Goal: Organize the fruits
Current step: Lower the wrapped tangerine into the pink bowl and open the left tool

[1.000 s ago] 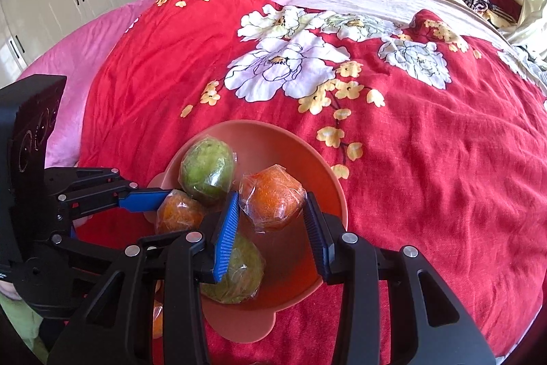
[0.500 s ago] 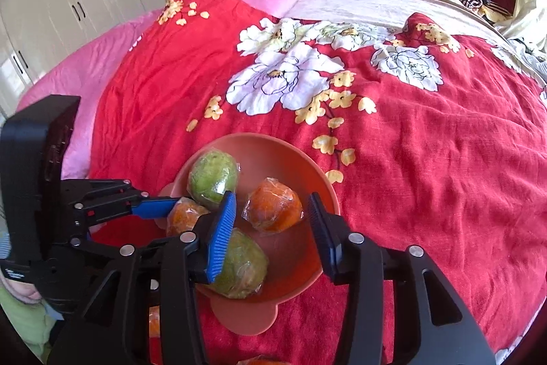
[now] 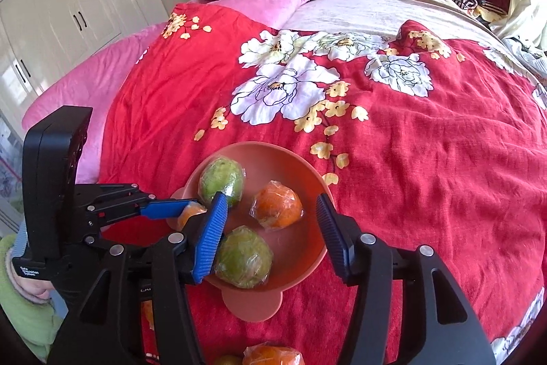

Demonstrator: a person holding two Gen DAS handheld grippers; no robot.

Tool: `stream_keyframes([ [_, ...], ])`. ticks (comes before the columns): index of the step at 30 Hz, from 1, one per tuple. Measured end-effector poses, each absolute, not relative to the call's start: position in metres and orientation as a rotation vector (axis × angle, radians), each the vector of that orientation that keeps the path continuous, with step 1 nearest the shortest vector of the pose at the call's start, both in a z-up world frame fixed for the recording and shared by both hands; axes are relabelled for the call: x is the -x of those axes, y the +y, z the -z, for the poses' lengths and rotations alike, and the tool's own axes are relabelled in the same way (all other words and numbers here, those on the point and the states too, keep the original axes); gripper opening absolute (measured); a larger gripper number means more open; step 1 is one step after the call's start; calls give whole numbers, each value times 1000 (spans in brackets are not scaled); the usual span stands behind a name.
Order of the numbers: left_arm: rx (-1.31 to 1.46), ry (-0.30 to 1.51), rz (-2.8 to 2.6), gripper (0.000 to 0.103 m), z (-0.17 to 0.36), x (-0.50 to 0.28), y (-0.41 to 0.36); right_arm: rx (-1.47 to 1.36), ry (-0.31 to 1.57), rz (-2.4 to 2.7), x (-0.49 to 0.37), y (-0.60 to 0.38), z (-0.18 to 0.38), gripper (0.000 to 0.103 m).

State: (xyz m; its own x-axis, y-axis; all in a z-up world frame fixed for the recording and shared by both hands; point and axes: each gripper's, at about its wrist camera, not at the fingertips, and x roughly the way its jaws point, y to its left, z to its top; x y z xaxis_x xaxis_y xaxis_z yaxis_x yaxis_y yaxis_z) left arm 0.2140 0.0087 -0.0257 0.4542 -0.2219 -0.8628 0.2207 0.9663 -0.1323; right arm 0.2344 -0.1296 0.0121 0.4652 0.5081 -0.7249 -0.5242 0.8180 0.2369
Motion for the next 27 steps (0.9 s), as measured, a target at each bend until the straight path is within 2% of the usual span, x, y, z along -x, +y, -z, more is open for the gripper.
stream_keyframes([
  [6, 2, 1048, 265, 36, 18, -210, 10, 15, 869, -629, -228, -134, -17, 57],
  [12, 12, 1019, 254, 42, 5, -203, 14, 6, 841, -626, -219, -139, -28, 62],
  [18, 17, 991, 246, 50, -7, -194, 14, 1, 817, -619, -210, -144, -38, 67],
  [22, 22, 975, 228, 64, -14, -188, 16, 3, 799, -614, -204, -147, -44, 69],
  [27, 30, 956, 215, 71, -22, -183, 18, 0, 779, -611, -198, -149, -50, 76],
])
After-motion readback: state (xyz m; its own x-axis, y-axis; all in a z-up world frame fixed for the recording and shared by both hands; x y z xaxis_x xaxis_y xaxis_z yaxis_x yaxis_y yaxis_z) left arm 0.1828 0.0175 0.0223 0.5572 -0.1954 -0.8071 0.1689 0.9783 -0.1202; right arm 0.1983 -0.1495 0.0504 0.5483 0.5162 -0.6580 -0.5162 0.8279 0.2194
